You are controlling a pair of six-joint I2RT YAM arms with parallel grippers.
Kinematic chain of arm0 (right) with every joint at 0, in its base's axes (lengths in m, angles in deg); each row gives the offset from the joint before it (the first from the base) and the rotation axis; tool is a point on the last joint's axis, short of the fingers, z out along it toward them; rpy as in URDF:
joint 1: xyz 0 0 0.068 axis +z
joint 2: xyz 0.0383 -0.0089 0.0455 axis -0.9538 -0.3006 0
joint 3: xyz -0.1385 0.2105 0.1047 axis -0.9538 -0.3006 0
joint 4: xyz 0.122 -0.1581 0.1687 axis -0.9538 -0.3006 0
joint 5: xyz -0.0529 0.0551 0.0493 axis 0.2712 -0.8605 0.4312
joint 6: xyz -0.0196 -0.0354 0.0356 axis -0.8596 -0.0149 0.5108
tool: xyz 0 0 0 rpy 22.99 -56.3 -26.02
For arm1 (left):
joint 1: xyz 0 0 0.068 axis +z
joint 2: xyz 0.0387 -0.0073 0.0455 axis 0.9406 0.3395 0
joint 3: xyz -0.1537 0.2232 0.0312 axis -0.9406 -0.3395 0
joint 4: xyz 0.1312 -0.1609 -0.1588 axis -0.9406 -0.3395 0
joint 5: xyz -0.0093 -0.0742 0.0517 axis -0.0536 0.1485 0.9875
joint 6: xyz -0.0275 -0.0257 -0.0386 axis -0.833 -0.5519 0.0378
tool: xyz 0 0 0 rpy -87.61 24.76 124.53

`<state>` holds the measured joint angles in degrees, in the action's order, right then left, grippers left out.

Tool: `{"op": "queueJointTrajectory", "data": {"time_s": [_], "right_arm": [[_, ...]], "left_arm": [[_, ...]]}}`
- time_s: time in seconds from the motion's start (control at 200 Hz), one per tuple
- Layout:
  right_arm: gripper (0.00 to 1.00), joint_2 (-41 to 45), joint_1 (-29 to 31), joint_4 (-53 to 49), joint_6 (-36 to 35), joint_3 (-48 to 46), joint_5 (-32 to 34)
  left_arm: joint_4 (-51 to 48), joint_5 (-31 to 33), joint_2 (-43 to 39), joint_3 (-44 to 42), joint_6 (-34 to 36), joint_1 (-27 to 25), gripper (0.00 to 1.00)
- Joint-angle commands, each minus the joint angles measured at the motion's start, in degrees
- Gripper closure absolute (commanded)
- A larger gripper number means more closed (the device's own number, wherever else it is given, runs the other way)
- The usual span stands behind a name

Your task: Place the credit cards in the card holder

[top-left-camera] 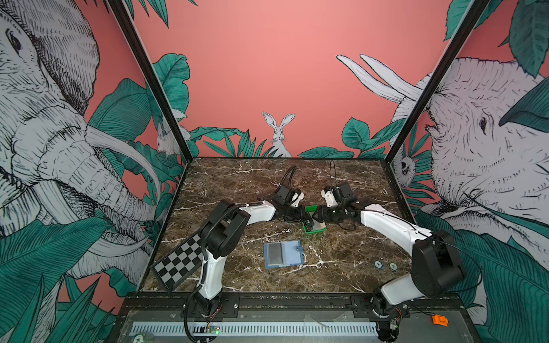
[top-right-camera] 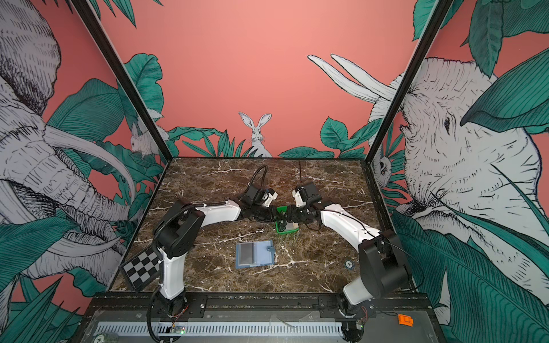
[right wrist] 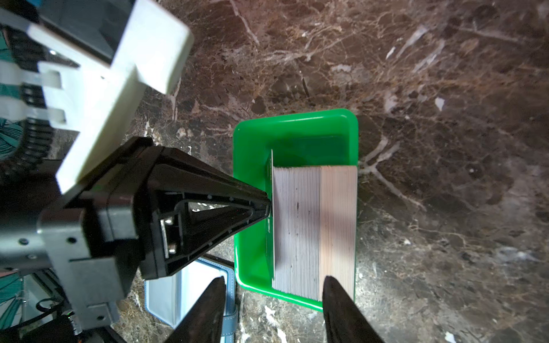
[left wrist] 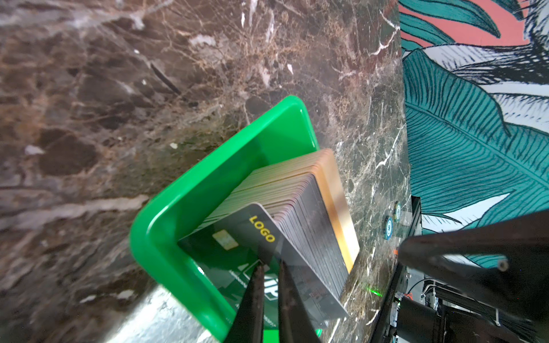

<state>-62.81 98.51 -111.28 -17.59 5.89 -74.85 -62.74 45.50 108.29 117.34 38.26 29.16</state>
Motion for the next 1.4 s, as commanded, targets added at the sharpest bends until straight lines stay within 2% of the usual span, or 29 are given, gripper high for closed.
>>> {"op": "queueJointTrajectory", "data": {"time_s": [0.0,0.145,0.62,1.395], "right_arm": [[0.58,0.0,0.6,1.8,0.8,-0.5,-1.1],[0.66,-1.2,0.9,2.7,1.1,-0.8,-1.1],[0.77,-4.3,1.8,3.8,1.5,-1.3,-0.8],[0.86,-7.4,2.7,3.9,1.3,-1.0,0.2]], "left_arm": [[-3.4,1.5,1.5,0.1,0.5,-0.1,0.86],[-3.4,1.6,1.5,0.1,0.5,-0.1,0.86],[-3.6,1.6,1.5,0.0,0.6,-0.1,0.86],[-3.5,1.5,1.6,0.1,0.5,-0.1,0.86]]}}
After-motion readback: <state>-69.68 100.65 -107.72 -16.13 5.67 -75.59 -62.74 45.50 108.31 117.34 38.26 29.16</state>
